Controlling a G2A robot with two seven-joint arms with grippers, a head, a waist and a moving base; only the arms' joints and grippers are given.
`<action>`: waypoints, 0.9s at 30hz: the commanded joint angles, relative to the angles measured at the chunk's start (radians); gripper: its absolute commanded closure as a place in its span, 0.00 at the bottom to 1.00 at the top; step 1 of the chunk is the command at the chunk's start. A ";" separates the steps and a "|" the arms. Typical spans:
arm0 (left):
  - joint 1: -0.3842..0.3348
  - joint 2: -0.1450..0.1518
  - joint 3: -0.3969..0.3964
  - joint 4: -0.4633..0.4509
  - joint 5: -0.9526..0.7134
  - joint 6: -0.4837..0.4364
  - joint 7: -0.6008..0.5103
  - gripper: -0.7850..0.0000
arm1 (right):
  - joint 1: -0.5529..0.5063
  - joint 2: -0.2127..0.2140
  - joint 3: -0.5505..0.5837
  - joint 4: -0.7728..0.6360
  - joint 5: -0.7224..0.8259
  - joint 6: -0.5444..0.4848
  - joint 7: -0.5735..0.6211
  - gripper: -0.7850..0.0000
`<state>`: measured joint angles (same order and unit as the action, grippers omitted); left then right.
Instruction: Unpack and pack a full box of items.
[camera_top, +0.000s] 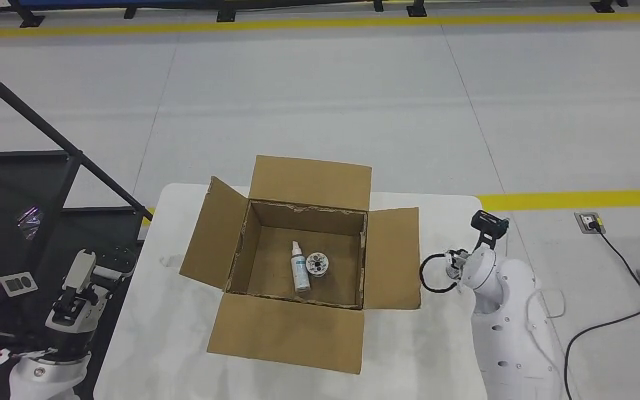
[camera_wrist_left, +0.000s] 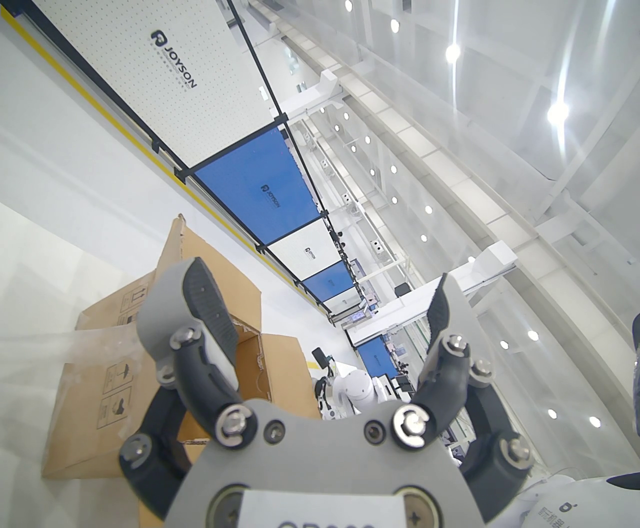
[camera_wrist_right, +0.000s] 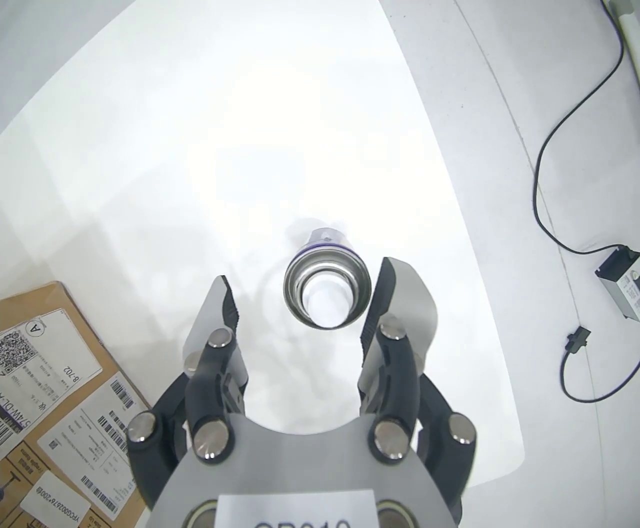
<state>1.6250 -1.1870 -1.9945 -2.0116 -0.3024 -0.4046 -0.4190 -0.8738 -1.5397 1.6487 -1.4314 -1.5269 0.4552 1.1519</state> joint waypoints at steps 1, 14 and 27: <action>0.000 0.000 0.000 0.000 0.000 0.000 0.000 0.00 | 0.009 0.001 0.004 0.020 0.009 -0.003 -0.008 0.76; 0.000 0.000 0.000 0.000 0.000 0.000 0.000 0.00 | -0.090 -0.003 -0.056 -0.282 -0.027 0.052 -0.069 1.00; 0.000 0.000 0.000 0.000 0.000 0.000 0.000 0.00 | -0.072 -0.025 -0.416 -0.616 0.043 -0.193 -0.138 1.00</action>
<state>1.6250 -1.1870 -1.9945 -2.0116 -0.3024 -0.4046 -0.4190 -0.9728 -1.5625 1.2731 -2.0710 -1.5054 0.3099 0.9945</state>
